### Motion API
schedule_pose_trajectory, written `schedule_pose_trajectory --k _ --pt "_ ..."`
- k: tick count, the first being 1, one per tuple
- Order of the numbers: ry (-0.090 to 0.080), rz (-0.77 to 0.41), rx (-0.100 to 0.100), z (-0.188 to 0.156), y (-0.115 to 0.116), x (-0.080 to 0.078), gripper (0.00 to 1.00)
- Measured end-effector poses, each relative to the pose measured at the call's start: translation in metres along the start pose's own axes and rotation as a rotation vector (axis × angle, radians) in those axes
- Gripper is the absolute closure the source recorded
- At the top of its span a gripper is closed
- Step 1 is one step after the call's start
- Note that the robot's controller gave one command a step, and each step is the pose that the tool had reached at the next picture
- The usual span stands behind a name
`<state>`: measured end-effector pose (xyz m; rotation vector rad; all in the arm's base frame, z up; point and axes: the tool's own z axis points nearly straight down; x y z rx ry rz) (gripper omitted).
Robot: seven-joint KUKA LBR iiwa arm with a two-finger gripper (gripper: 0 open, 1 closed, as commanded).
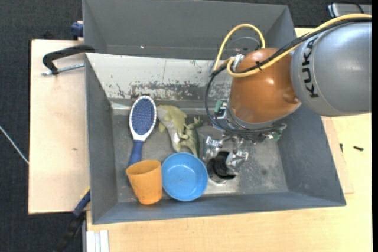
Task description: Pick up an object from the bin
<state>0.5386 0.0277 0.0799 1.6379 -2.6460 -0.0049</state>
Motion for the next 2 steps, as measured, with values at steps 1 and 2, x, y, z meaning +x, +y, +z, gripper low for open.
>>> schedule_pose_trajectory --k 1,2 --pt "0.0 0.0 0.0 0.0 0.0 0.0 1.0" --pt "0.0 0.0 0.0 0.0 0.0 0.0 1.0"
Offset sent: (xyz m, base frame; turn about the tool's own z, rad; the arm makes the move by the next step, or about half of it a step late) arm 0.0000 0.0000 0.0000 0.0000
